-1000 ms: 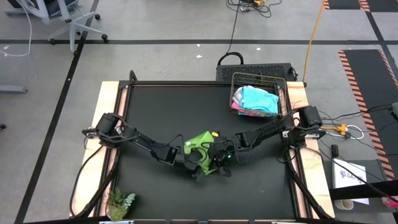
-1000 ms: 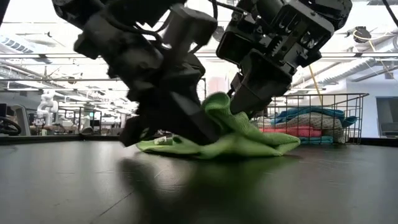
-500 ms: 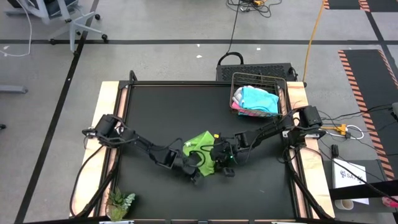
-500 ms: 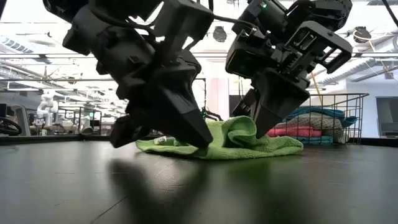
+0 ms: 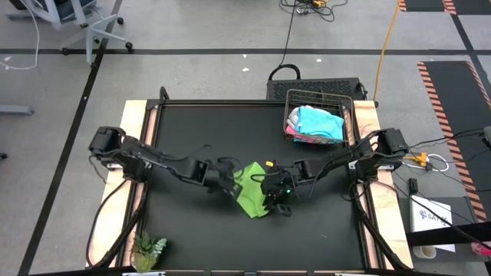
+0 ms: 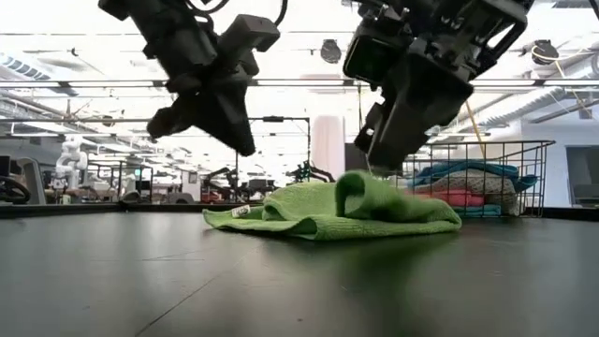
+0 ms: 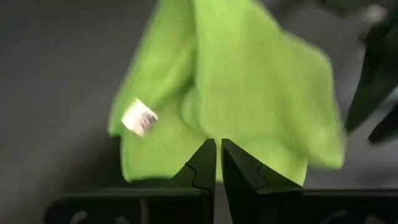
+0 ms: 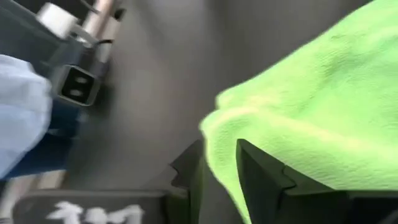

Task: Fold microfiber towels
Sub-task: Fold the green towel

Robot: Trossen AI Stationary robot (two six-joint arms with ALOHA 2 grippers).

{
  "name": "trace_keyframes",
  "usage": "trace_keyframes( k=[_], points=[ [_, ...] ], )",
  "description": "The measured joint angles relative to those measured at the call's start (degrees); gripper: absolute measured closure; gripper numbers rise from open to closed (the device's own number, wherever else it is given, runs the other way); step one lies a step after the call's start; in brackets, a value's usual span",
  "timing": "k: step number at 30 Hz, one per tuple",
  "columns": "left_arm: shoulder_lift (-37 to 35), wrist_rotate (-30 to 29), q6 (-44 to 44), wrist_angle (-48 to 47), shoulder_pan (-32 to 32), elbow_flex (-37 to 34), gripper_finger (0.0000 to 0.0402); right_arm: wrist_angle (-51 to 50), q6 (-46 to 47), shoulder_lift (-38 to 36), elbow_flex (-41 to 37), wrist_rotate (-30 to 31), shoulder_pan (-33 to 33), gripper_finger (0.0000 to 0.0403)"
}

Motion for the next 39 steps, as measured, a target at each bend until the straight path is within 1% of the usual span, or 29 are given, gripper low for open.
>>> trace_keyframes(
  k=[3,5,7,9,11,13,18,30,39],
  points=[
    [-0.4,0.3,0.0,2.8,2.0,0.0,0.0376,-0.6,-1.6,-0.1,0.0,2.9,0.0,0.0307],
    [0.5,2.7,0.0,5.6,2.8,0.0,0.0376,-1.0,-1.6,-0.1,0.0,4.1,0.0,0.0302],
    [2.4,6.0,0.0,9.4,3.4,0.0,0.0376,-1.4,-1.8,-0.1,0.0,4.2,0.0,0.0301],
    [4.4,9.4,-0.1,10.7,3.9,0.0,0.0376,-2.2,-1.8,-0.1,-0.2,4.2,0.0,0.0301],
    [6.5,11.4,-0.7,12.0,4.1,0.0,0.0376,-2.4,-1.8,-0.1,-0.2,4.2,-0.1,0.0302],
    [7.9,11.3,-0.9,10.3,4.1,-0.1,0.0376,-2.2,-1.5,-0.1,-0.2,4.2,-0.1,0.0303],
    [8.5,7.1,-0.2,10.4,4.4,-0.1,0.0376,-2.3,-1.4,-0.1,-0.2,4.1,-0.1,0.0303],
    [9.1,8.6,1.8,12.2,6.5,0.0,0.0376,-1.9,-1.5,-0.1,-0.2,5.6,-0.2,0.0303],
    [9.1,8.8,2.2,13.8,6.7,0.0,0.0376,-1.9,-1.4,-0.1,-0.2,7.1,-0.2,0.0303]
  ],
)
